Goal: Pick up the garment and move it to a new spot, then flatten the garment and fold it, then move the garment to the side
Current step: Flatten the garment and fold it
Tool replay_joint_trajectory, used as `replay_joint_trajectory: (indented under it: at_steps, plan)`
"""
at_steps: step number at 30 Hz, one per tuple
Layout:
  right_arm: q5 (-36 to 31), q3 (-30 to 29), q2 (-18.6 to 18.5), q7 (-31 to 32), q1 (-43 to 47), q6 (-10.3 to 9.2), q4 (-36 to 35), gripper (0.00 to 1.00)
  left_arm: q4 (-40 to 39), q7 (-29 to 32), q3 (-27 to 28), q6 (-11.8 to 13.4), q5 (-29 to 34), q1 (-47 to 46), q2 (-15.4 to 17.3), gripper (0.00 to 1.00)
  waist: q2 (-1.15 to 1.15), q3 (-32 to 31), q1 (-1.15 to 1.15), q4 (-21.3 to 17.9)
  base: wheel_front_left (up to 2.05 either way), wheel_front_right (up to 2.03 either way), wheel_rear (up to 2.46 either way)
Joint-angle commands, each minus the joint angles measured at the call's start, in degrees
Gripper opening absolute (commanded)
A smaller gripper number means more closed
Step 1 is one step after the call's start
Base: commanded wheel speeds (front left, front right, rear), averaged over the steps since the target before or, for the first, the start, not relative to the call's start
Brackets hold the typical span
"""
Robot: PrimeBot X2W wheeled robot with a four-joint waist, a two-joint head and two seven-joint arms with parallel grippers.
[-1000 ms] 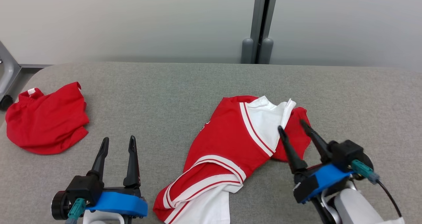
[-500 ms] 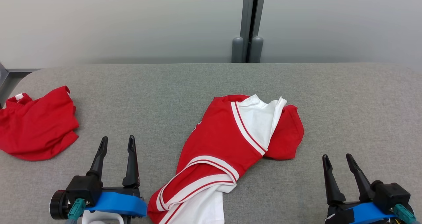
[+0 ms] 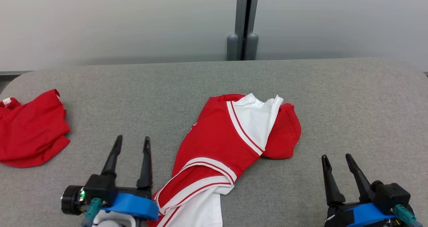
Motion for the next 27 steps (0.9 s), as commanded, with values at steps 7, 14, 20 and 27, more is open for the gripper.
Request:
replay_joint_trajectory:
  at_steps: [7,14,20,27]
  plan:
    - [0.3,0.3,0.0,-0.2,-1.8,0.02,0.4,1.00,3.3,-0.2,-13.8,-1.3,2.5,-7.5,-0.1,1.00,0.00,1.1,0.00,-2.4,0.00,0.00,0.00]
    - [0.8,0.9,0.1,-0.2,-2.4,0.02,0.6,1.00,11.5,-0.2,-25.1,-1.5,3.6,-15.1,0.0,1.00,0.00,2.3,0.00,-4.9,0.00,0.00,0.00]
    - [1.4,1.5,0.0,-0.2,-3.3,0.02,0.8,1.00,21.3,-0.2,-32.1,-1.5,3.1,-20.5,0.0,1.00,0.00,3.6,0.00,-7.7,0.00,0.00,0.00]
    - [1.5,1.9,0.0,-0.2,-4.0,0.02,0.8,1.00,30.5,-0.2,-37.6,-1.5,2.8,-24.0,0.0,1.00,0.00,5.1,0.00,-10.5,0.00,0.00,0.00]
